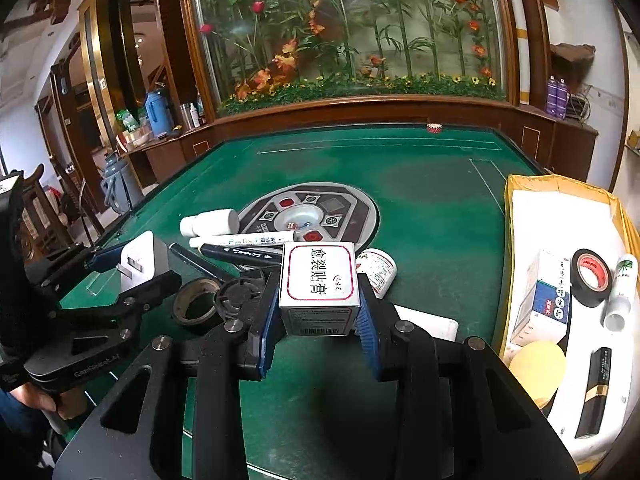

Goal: Organize rigid objects
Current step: 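Carry the charger and white-pink box onto the tray and open both grippers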

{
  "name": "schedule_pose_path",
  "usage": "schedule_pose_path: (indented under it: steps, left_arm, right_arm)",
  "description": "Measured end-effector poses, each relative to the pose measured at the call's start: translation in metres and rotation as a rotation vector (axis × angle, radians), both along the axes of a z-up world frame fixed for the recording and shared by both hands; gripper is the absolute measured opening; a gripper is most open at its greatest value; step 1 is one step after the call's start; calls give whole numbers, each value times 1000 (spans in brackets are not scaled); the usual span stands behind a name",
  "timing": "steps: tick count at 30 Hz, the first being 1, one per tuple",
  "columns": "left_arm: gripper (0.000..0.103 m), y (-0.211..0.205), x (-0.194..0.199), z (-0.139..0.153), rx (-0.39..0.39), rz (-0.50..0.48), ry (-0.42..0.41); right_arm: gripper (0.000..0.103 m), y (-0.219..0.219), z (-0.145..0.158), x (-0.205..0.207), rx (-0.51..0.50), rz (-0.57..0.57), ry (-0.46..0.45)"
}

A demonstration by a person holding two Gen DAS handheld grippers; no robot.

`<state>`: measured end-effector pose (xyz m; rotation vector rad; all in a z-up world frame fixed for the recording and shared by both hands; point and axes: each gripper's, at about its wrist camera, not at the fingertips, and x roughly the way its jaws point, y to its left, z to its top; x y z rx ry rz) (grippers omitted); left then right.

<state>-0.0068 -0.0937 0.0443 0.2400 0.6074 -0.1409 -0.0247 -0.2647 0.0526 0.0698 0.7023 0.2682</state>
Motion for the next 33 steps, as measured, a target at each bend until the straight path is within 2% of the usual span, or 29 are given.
schedule_pose_path:
  steps: [14, 23, 29, 33]
  left_arm:
    - [57, -4, -6, 1, 19, 3, -25]
    - [57, -6, -6, 9, -110, -61, 15]
    - [57, -17, -8, 12, -147, -79, 14]
    - [57, -32, -8, 16, -195, -122, 33]
  right_arm:
    - [35, -6, 1, -1, 27, -16, -6]
    - [35, -31, 3, 1, 107, -105, -3]
    - [35, -39, 4, 2, 136, -129, -3]
    - [35, -55, 10, 0, 166, -196, -34]
